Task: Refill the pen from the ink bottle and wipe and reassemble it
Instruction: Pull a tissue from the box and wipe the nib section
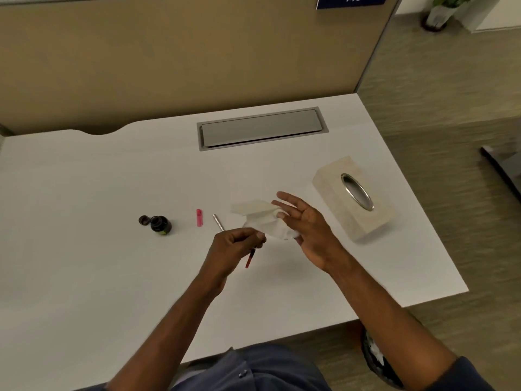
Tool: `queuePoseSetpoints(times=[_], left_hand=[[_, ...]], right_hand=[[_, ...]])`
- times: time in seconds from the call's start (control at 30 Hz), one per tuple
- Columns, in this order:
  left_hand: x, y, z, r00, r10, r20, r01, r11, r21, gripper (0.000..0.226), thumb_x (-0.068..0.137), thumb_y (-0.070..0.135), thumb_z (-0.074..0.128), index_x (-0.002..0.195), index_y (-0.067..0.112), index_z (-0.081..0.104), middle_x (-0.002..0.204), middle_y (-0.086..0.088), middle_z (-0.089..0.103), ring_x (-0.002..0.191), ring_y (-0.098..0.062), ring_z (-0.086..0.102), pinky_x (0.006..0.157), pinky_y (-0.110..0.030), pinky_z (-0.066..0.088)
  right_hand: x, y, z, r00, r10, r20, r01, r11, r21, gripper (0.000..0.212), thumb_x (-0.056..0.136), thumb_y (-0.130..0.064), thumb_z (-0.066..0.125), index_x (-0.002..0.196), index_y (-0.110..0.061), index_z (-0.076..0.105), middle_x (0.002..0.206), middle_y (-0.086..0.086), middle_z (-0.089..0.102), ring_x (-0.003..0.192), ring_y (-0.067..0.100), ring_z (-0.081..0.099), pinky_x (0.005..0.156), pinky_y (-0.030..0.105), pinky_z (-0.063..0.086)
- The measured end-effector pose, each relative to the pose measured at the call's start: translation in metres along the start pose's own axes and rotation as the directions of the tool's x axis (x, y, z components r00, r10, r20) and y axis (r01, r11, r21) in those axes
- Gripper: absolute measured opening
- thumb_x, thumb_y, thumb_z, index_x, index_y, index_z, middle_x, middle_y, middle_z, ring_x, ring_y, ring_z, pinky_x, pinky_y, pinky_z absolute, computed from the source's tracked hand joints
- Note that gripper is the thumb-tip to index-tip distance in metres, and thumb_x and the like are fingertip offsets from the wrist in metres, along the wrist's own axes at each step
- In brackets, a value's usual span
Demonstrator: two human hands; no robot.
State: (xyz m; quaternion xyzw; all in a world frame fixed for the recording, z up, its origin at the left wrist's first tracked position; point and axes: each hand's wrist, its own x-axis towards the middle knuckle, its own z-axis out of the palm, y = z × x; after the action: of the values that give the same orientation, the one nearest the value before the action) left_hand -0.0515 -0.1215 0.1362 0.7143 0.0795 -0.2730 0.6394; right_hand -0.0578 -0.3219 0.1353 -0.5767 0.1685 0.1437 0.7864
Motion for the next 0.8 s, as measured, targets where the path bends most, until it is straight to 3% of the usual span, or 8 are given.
queuePoseSetpoints(times=[0.1, 0.2, 0.27, 0.43, 0.53, 0.6, 0.7, 0.8], left_hand=[[0.0, 0.001, -0.01, 1.0, 0.022, -0.008, -0.022, 0.998, 0.056, 0.012, 0.092, 0.023, 0.07, 0.088, 0.02, 0.081, 0.089, -0.002, 0.079, 0.091, -0.014, 0.074, 0.089, -0.029, 0.055], [-0.001, 0.003, -0.02, 0.999, 0.025, -0.021, -0.023, 0.995, 0.096, 0.008, 0.089, 0.023, 0.073, 0.085, 0.025, 0.08, 0.083, 0.002, 0.078, 0.084, -0.01, 0.073, 0.089, -0.03, 0.055], [0.001, 0.002, -0.027, 1.0, 0.022, -0.016, -0.02, 0.988, 0.155, 0.008, 0.086, 0.019, 0.075, 0.082, 0.025, 0.079, 0.081, 0.004, 0.078, 0.083, -0.009, 0.073, 0.089, -0.034, 0.054], [0.002, 0.005, -0.049, 0.999, 0.025, 0.041, -0.034, 0.971, 0.235, 0.012, 0.083, 0.016, 0.077, 0.095, 0.018, 0.077, 0.089, -0.001, 0.078, 0.088, -0.015, 0.074, 0.089, -0.035, 0.056], [0.004, 0.007, -0.061, 0.998, 0.001, 0.057, -0.018, 0.955, 0.297, 0.014, 0.082, 0.017, 0.076, 0.096, 0.013, 0.077, 0.094, -0.01, 0.077, 0.095, -0.028, 0.072, 0.087, -0.038, 0.055], [0.005, 0.011, -0.065, 0.998, -0.009, 0.068, -0.013, 0.949, 0.315, 0.007, 0.082, 0.02, 0.076, 0.088, 0.019, 0.079, 0.092, -0.015, 0.076, 0.088, -0.029, 0.07, 0.079, -0.033, 0.049], [0.0, 0.017, -0.072, 0.989, 0.006, 0.148, -0.052, 0.95, 0.309, 0.008, 0.085, 0.032, 0.077, 0.083, 0.026, 0.081, 0.086, -0.004, 0.077, 0.077, -0.009, 0.064, 0.074, -0.024, 0.045], [-0.009, 0.012, -0.079, 0.992, 0.003, 0.13, -0.042, 0.954, 0.296, 0.014, 0.087, 0.037, 0.075, 0.089, 0.025, 0.081, 0.077, 0.013, 0.076, 0.073, 0.004, 0.063, 0.067, -0.013, 0.044]], right_hand=[[0.001, 0.001, 0.01, 0.999, -0.023, 0.031, 0.026, 0.996, -0.087, 0.041, 0.096, -0.01, 0.067, 0.136, -0.018, 0.062, 0.131, 0.001, 0.07, 0.122, 0.015, 0.066, 0.092, 0.022, 0.054], [0.0, 0.004, 0.021, 0.996, -0.08, 0.028, 0.085, 0.961, -0.264, 0.033, 0.095, -0.018, 0.071, 0.128, -0.02, 0.069, 0.124, 0.0, 0.074, 0.119, 0.019, 0.067, 0.102, 0.037, 0.054], [-0.001, 0.007, 0.029, 0.993, -0.122, 0.011, 0.117, 0.922, -0.369, 0.024, 0.095, -0.023, 0.071, 0.12, -0.023, 0.073, 0.118, -0.003, 0.075, 0.115, 0.017, 0.069, 0.102, 0.043, 0.055], [-0.003, 0.011, 0.045, 0.987, -0.158, -0.029, 0.128, 0.884, -0.45, 0.011, 0.096, -0.024, 0.07, 0.106, -0.023, 0.075, 0.105, -0.007, 0.076, 0.101, 0.012, 0.071, 0.088, 0.035, 0.057], [-0.006, 0.014, 0.053, 0.987, -0.158, -0.028, 0.135, 0.911, -0.389, 0.008, 0.098, -0.019, 0.067, 0.103, -0.02, 0.074, 0.104, -0.001, 0.075, 0.096, 0.013, 0.068, 0.082, 0.034, 0.054], [-0.007, 0.017, 0.058, 0.991, -0.128, -0.036, 0.112, 0.949, -0.293, 0.006, 0.098, -0.02, 0.066, 0.1, -0.02, 0.072, 0.101, 0.0, 0.074, 0.093, 0.015, 0.067, 0.078, 0.036, 0.054], [-0.003, 0.015, 0.068, 0.986, -0.088, -0.141, 0.072, 0.991, -0.113, 0.01, 0.097, -0.021, 0.063, 0.096, -0.025, 0.072, 0.092, -0.003, 0.071, 0.082, 0.014, 0.061, 0.069, 0.026, 0.045], [0.007, 0.0, 0.067, 0.954, -0.071, -0.293, 0.089, 0.995, 0.048, 0.015, 0.102, -0.015, 0.058, 0.101, -0.023, 0.07, 0.09, -0.007, 0.071, 0.079, 0.009, 0.061, 0.068, 0.021, 0.05]])
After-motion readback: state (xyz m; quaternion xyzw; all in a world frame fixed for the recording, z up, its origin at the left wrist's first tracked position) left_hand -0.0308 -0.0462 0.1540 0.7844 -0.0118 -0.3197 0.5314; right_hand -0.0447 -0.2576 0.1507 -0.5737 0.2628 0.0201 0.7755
